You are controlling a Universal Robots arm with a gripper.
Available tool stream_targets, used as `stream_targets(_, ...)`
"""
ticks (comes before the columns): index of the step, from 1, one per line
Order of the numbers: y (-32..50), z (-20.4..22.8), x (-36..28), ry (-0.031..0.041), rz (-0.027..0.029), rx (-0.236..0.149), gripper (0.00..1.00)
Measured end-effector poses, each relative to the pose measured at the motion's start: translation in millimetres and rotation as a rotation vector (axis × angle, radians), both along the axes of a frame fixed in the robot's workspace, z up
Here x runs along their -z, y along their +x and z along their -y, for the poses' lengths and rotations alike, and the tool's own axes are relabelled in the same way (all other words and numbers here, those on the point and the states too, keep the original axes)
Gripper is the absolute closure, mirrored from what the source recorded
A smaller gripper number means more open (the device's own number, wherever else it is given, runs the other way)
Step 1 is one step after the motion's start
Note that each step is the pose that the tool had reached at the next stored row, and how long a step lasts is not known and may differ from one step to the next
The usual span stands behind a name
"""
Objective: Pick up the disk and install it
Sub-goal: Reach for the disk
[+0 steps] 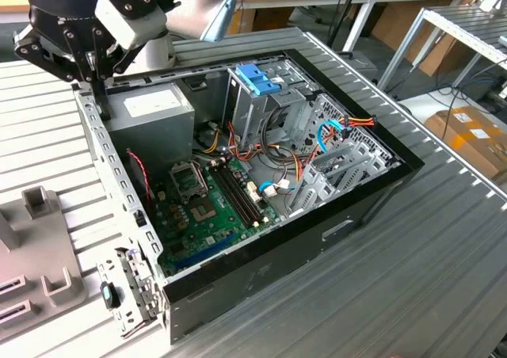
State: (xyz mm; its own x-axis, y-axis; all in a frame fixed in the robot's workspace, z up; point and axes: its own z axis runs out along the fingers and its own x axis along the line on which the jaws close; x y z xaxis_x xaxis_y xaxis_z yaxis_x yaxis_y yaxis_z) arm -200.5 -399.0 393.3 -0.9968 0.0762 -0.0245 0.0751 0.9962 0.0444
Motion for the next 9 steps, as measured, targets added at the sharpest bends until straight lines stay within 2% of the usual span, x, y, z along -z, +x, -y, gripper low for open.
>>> stream_targets(9,-13.2,0.0,0.0,-0.0001,0.0000,0.000,0.89)
